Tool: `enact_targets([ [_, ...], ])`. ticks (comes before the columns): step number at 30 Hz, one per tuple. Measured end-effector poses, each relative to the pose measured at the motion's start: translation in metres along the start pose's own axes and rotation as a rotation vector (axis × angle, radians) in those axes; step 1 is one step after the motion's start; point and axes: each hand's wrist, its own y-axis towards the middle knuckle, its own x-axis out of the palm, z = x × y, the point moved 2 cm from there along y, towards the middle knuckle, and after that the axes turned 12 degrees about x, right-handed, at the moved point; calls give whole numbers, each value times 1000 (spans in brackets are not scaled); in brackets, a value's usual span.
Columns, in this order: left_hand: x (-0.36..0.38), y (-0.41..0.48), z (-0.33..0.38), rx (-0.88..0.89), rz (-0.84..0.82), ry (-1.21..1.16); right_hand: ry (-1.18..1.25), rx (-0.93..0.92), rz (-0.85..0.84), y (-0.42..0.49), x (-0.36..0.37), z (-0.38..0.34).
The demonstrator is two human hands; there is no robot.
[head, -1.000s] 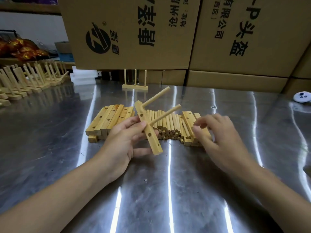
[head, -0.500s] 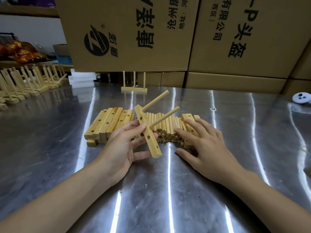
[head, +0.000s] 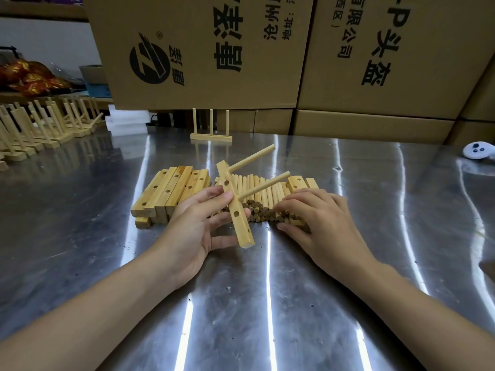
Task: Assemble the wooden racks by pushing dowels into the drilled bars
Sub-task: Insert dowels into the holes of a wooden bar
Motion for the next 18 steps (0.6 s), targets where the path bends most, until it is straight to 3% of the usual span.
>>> enact_targets([
  [5,0,0,-1,-2,-13,-3,59,-30,168,1,-5,0],
  [9,1,0,0,-14,-39,-20,486,86,316,-3,-22,0],
  [13,3,-3,-2,-42,-84,-87,1093,297,188,-12,-30,-3],
  [18,3,-4,-6,-75,-177,-121,1198,334,89,-13,-29,-10],
])
